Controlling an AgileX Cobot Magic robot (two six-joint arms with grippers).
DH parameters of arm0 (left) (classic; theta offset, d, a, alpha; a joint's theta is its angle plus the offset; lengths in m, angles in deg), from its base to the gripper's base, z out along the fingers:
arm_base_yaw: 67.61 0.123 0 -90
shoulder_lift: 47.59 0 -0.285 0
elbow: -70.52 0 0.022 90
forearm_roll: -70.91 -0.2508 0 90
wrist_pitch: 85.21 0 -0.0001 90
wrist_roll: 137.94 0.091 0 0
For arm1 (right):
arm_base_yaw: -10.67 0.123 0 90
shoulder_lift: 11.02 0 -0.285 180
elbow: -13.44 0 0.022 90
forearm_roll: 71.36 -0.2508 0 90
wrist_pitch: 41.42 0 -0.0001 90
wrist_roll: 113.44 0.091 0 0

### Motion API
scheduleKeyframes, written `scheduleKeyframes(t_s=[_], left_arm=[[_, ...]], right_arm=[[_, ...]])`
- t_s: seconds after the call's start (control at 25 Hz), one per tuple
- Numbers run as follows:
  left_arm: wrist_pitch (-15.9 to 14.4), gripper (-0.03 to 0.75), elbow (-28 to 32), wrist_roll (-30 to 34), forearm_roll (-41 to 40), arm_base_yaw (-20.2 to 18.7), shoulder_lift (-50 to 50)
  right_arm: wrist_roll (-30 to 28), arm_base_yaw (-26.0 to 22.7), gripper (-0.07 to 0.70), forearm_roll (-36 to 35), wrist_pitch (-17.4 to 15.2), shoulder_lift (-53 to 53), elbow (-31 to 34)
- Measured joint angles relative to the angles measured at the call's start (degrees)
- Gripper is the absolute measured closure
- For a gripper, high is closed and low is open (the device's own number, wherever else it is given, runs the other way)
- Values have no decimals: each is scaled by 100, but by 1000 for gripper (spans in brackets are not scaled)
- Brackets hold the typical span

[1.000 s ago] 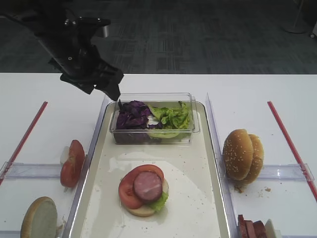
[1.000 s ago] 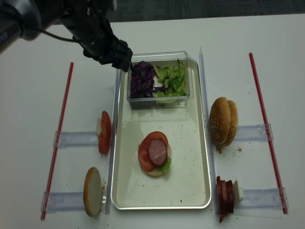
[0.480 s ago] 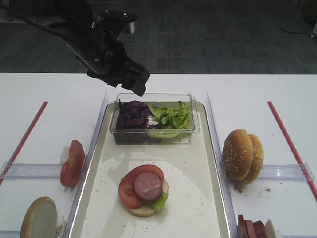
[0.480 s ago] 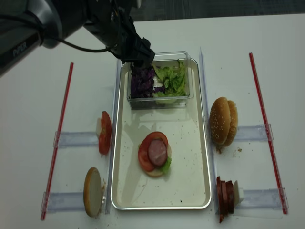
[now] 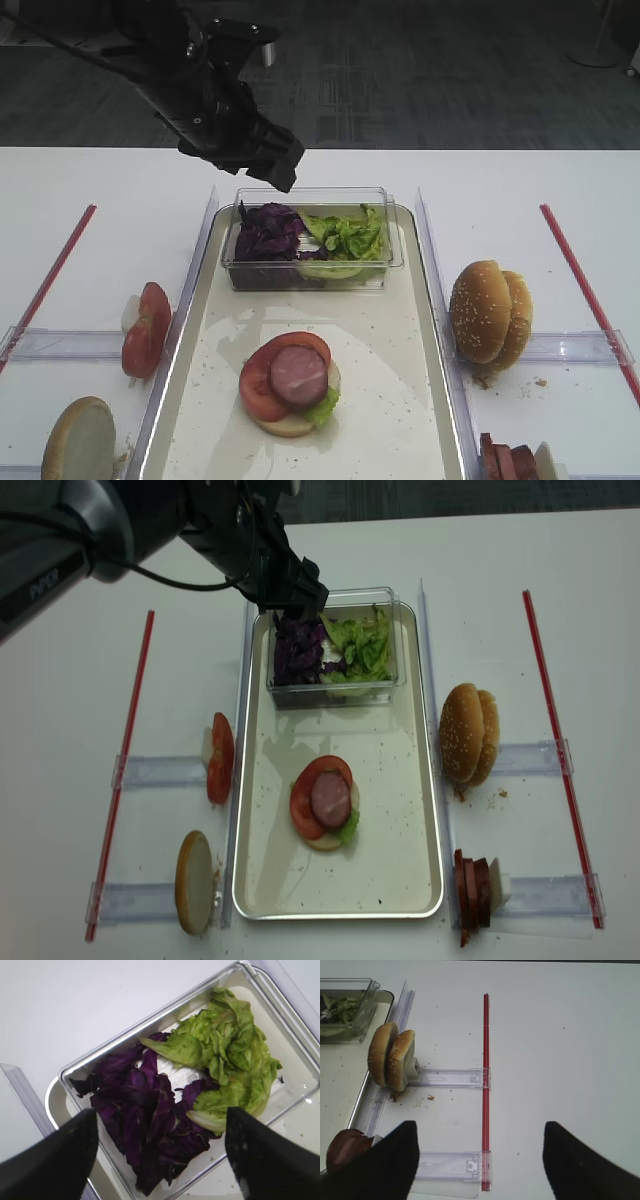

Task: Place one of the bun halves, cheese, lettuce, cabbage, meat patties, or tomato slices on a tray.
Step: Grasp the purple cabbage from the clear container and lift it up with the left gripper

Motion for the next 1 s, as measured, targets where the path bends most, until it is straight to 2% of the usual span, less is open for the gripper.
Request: scheduleKeyframes(t_s=[0.4,1.0], left_arm=[[298,235,0,8,0,0,79],[357,241,-237,34,38,-12,819]], right_arm=[[0,0,90,0,0,0,0],[0,0,91,0,0,0,0]])
